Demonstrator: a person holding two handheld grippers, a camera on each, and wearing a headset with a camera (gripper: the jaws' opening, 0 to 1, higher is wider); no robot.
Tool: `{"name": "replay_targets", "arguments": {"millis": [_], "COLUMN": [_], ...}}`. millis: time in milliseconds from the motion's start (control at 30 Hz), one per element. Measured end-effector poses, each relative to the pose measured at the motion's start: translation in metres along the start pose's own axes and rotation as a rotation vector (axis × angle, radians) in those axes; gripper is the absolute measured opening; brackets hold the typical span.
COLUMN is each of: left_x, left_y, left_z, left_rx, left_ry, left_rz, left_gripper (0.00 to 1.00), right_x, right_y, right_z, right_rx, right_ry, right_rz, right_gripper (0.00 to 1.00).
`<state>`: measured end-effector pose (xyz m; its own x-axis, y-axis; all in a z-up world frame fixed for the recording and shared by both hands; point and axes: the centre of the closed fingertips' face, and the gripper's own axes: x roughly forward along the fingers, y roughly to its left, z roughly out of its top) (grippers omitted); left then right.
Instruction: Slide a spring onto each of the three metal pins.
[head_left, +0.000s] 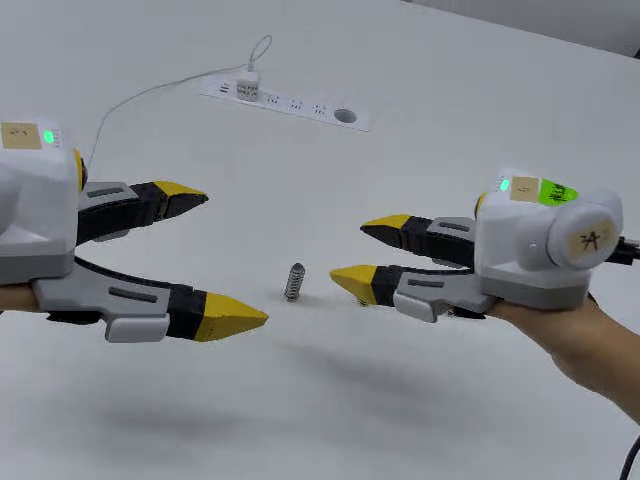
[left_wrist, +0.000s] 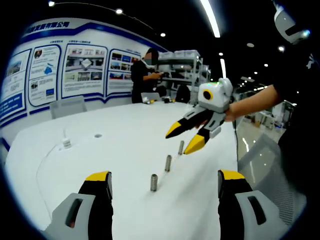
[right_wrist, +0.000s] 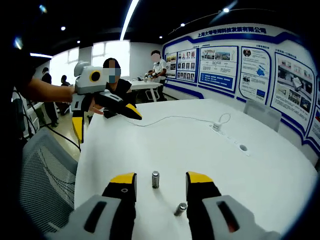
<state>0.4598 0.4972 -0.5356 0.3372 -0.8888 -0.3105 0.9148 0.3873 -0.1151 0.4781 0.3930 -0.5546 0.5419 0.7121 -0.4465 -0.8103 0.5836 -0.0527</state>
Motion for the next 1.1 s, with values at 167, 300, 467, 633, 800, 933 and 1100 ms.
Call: {"name": "replay_targets", "arguments": {"millis": [167, 300, 467, 633, 800, 933, 1100], "left_x": [-0.006, -0.012, -0.020, -0.029, -0.039, -0.044, -0.046], "left_y": [0.003, 0.007, 0.010, 0.011, 0.011, 0.011, 0.007], "left_z": [0.008, 0.015, 0.022, 0.026, 0.028, 0.032, 0.035], "left_rx": [0.015, 0.027, 0.038, 0.052, 0.067, 0.068, 0.082], "left_ry": [-0.004, -0.004, -0.007, 0.001, 0.010, -0.002, -0.001], "left_rz": [0.013, 0.032, 0.052, 0.065, 0.077, 0.093, 0.099], "left_gripper": [0.90, 0.91, 0.92, 0.92, 0.95, 0.97, 1.00], "right_x": [-0.030, -0.053, -0.074, -0.092, -0.107, -0.124, -0.146], "right_y": [-0.018, -0.029, -0.036, -0.033, -0.028, -0.035, -0.034], "right_z": [0.001, 0.002, -0.004, -0.010, -0.021, -0.036, -0.041], "right_rx": [0.021, 0.037, 0.049, 0.061, 0.067, 0.082, 0.107], "right_ry": [-0.022, -0.044, -0.051, -0.051, -0.034, 0.003, 0.002], "right_rz": [-0.077, -0.133, -0.176, -0.208, -0.234, -0.277, -0.302], "right_gripper": [0.43, 0.46, 0.49, 0.53, 0.56, 0.64, 0.69]}}
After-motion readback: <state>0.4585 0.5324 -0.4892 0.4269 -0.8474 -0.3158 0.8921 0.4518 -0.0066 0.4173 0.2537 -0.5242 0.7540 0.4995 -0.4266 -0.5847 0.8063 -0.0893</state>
